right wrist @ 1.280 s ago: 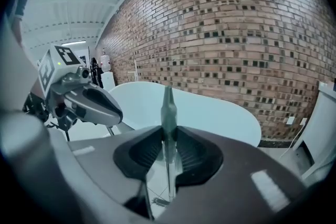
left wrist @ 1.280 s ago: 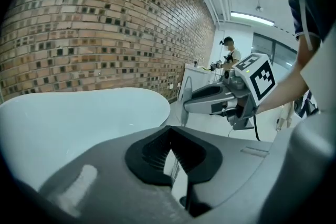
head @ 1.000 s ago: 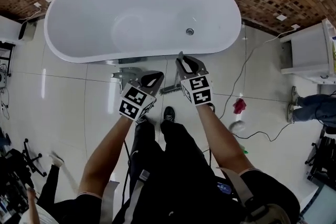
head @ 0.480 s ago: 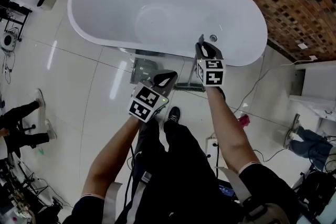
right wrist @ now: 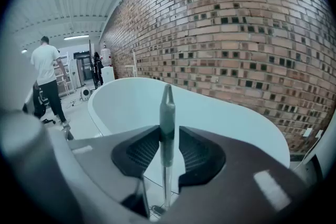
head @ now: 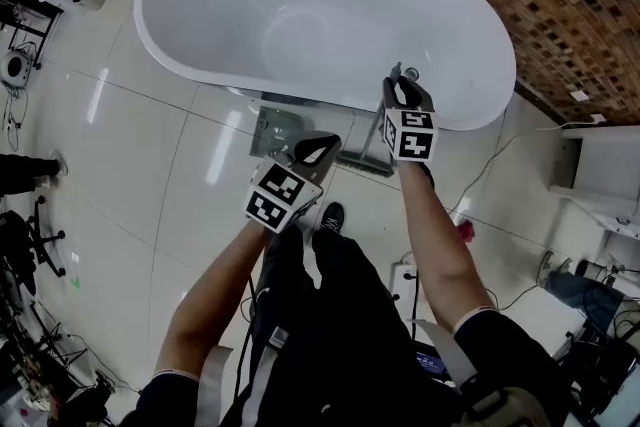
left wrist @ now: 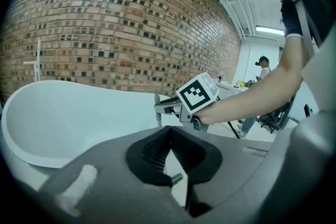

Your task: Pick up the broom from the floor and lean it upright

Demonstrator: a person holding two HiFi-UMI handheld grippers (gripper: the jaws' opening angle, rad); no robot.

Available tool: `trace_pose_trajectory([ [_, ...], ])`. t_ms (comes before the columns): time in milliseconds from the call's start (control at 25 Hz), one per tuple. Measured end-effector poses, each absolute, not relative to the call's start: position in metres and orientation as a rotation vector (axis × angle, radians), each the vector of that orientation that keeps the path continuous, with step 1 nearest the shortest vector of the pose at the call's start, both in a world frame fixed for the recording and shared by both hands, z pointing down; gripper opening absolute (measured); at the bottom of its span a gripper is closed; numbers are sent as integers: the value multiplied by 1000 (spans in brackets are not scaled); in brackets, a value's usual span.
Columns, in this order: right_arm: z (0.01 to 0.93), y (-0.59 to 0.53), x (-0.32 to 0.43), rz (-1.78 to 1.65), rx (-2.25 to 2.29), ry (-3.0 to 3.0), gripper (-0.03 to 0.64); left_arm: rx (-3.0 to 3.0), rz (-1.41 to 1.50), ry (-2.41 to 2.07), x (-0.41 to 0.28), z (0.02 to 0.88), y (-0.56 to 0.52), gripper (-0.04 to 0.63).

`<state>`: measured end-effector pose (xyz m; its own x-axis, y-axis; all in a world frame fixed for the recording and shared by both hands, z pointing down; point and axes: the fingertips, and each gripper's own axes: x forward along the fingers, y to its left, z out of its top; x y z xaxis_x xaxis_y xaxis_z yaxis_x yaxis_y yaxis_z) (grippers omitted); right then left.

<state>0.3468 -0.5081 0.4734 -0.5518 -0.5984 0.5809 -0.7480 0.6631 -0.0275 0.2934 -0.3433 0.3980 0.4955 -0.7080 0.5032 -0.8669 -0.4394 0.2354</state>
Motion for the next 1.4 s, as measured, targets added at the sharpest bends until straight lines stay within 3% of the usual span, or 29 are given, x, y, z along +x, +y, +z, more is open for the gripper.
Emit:
trace_pose_trajectory([
  [120,475,-508,342,375,1013,-2353,166,2279,459,-1291,293,399,-343,2],
  [960,488,-502,310,405,869,-2380,220,2249,441,-1314,271,401,-337,2],
  [1160,464,-486,316,416,893,-2430,270,2222,424,-1311,267,397,-328,2],
  [1400,398,-464,316,374,932,-2557,261,2234,374,-1393,254,369,-331,2],
])
